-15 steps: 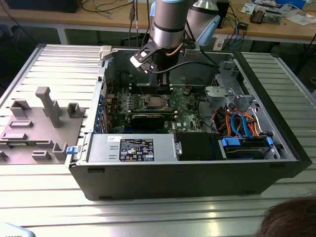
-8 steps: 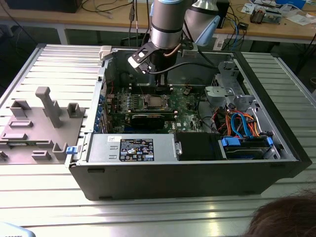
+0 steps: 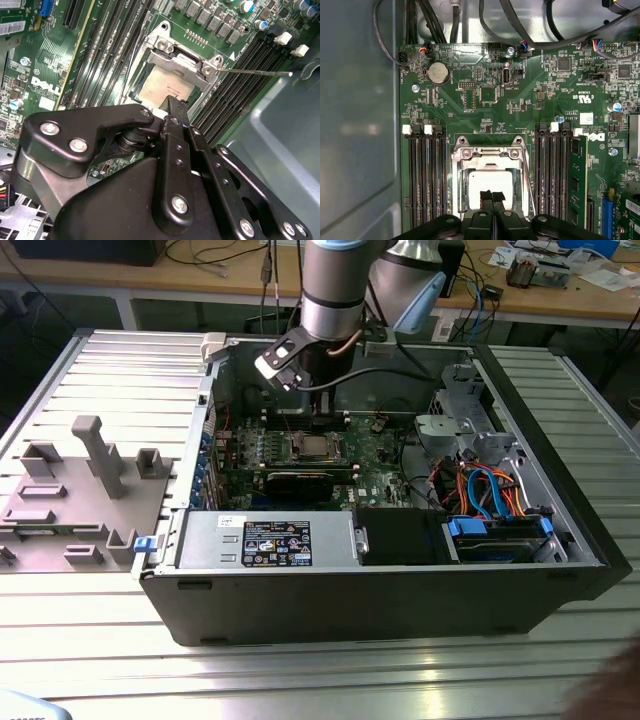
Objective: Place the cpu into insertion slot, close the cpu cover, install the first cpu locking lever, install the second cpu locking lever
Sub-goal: 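Close the cpu cover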
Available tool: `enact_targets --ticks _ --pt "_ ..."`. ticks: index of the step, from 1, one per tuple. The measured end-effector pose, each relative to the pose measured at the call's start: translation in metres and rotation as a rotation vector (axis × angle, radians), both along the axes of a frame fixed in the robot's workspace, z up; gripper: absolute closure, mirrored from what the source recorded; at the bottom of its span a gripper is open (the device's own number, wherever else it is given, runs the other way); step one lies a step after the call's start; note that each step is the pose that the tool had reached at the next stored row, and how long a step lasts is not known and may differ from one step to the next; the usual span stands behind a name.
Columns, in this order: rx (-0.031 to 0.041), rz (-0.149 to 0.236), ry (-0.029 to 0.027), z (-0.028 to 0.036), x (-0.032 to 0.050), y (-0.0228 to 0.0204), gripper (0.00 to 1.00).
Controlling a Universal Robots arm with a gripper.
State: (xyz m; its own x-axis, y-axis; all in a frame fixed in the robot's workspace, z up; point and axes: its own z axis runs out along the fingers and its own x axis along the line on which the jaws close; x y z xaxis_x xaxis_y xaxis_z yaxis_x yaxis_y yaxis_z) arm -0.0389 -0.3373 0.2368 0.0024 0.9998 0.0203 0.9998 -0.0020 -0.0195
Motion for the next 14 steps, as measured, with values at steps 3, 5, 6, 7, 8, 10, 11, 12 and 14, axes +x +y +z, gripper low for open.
enact_targets --ticks 3,5,6,7,8,10,11,12,14 --pt "-0.0001 0.000 0.0001 -0.0025 -0.0035 0.0000 0.89" --pt "-0.0002 0.000 0.0000 -0.0045 -0.0047 0.0000 0.89" --pt "-0.0002 0.000 0.0001 -0.0062 -0.0067 0.0000 0.89" --pt "-0.0001 0.000 0.0000 -0.0079 -0.0080 0.0000 0.89" --pt "-0.0002 0.000 0.0001 -0.0116 -0.0105 -0.0001 0.89" --pt "-0.0002 0.000 0.0000 -0.0154 -0.0118 -0.0001 0.89" --pt "-0.0002 0.001 0.0001 -0.0173 -0.0124 -0.0002 0.89" --pt "-0.0002 0.001 0.0001 -0.0189 -0.0129 -0.0002 0.89" --pt "-0.0003 0.002 0.0001 -0.0224 -0.0143 -0.0002 0.89"
